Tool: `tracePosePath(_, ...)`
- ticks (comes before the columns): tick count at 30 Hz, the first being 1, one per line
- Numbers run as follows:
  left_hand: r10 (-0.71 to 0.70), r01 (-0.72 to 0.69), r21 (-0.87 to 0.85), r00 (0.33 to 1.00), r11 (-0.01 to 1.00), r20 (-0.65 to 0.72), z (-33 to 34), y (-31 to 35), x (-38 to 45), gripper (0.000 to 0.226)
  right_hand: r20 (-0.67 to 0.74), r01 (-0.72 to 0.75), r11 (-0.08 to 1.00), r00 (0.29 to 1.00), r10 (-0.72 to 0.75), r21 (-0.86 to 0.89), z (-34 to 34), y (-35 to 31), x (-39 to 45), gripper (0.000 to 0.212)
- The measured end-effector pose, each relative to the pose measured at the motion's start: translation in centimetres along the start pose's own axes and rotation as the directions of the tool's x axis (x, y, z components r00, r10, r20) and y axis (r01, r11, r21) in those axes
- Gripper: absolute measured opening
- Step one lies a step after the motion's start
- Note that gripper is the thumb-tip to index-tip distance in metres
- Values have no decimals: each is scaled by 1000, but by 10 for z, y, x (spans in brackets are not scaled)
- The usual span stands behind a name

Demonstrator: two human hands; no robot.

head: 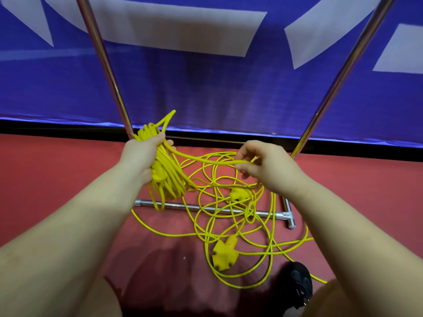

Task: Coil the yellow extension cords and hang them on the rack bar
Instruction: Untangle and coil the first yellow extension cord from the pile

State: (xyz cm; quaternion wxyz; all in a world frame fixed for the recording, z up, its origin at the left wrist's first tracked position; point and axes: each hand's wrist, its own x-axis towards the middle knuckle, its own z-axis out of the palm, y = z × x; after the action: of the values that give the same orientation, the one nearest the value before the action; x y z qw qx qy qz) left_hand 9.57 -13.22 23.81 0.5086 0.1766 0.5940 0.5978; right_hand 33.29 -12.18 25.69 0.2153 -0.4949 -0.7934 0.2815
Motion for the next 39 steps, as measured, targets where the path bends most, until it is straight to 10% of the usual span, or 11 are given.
tracePosePath(6, -64, 63, 40, 998, 997, 17, 1, -5, -1, 15, -191, -135, 972, 977, 98, -192, -12, 10, 3, 11)
tracePosePath(10, 6, -24, 171, 995, 985, 101, 6, -9, -9, 12, 128, -110, 949, 980, 153, -296, -10, 9, 0, 12)
tracePosePath(14, 44, -100, 266, 977, 959, 208, 10, -10, -14, 3, 354, -83, 994, 934, 54, 68, -9, -6, -6, 8)
tracePosePath(20, -11, -127, 328, 921, 936, 389, 12, -6, -22, 7, 246, -111, 934, 969, 26, 340, -14, -11, -4, 19)
tracePosePath(39, -145, -79, 331, 787, 940, 600, 28, -14, -51, 12, 98, -91, 994, 992, 86, 56, 7, -16, 1, 34)
